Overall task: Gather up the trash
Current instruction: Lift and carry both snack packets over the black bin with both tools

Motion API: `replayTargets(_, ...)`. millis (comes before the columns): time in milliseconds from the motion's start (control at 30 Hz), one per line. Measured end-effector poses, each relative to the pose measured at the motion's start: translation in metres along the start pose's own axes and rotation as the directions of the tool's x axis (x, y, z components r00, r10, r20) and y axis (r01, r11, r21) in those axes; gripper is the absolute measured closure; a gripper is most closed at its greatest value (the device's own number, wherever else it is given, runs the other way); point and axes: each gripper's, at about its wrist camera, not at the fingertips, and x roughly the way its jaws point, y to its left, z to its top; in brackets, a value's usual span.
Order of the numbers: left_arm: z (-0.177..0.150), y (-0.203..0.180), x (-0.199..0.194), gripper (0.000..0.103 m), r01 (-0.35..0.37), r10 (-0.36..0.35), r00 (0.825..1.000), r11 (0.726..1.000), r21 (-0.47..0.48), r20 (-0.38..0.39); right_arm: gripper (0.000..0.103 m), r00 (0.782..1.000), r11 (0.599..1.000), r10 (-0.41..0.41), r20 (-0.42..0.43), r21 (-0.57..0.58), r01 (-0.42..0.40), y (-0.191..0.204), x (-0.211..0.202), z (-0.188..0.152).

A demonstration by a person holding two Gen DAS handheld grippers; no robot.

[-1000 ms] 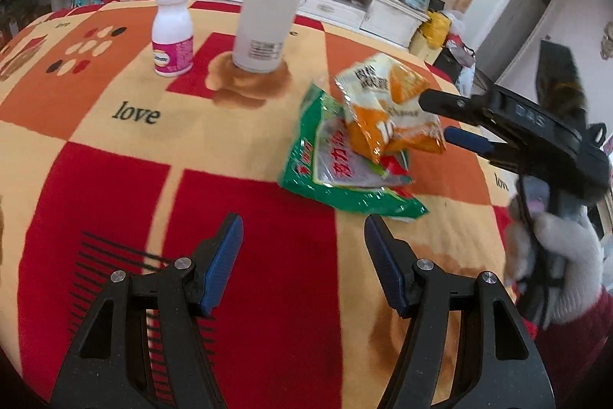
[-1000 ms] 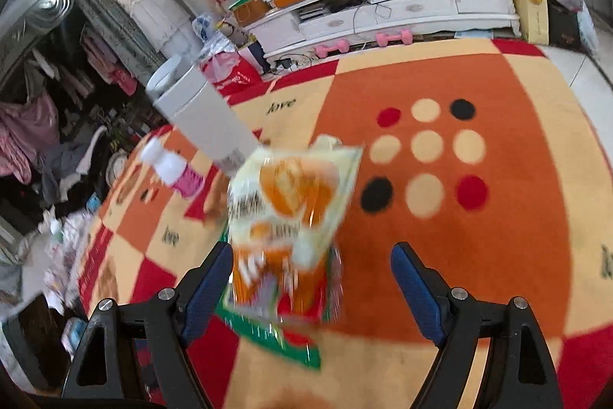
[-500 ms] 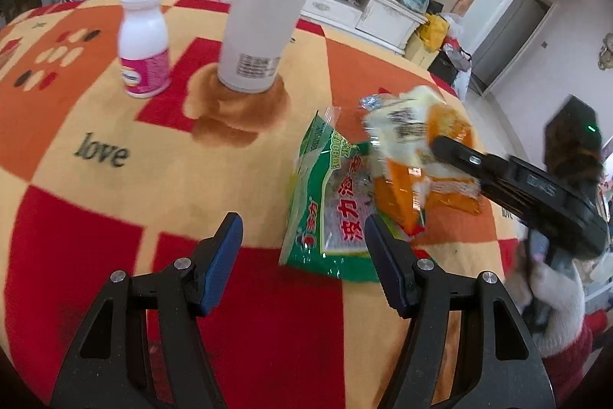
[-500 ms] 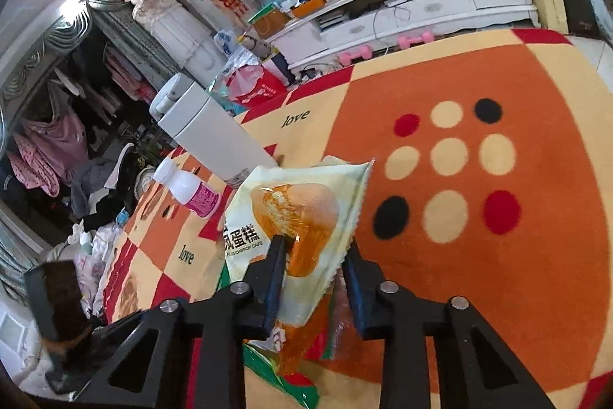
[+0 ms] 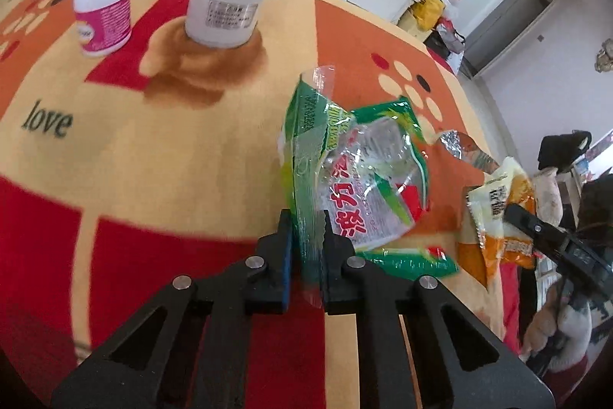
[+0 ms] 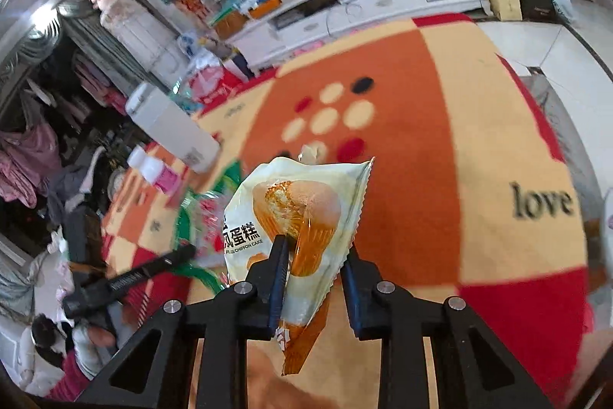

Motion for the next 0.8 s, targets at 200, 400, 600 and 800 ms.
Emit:
replayTargets(200,-0.033,0.004,-0.035,0.096,-0.004,0.004,1.000,1.000,0.023,-0.011,0.071,1.000,0.999,0.004,-0.028,0.041,-0.003,-0.011,-0.003,-0.010)
replayTargets(400,-0.052,0.007,-0.039,0.094,-0.004,0.004,0.999,1.000,0.012,-0.036,0.042,0.999,0.996,0.036,-0.029,0.084,-0.033,-0.013,0.013,-0.017)
replayTargets(600,-0.046,0.006,-0.028,0.072,0.043,-0.044,0.999,0.998,-0.051,-0.022,0.068,0.999,0.995,0.040,0.014,0.096,-0.041,-0.015,0.011,-0.029)
replayTargets(800,-0.048,-0.006,-0.021,0.097,0.045,-0.045,0.999,0.999,-0.024,-0.020,0.073,0.999,0.998,0.034,0.038,0.043,-0.036,-0.009,-0.010,-0.042)
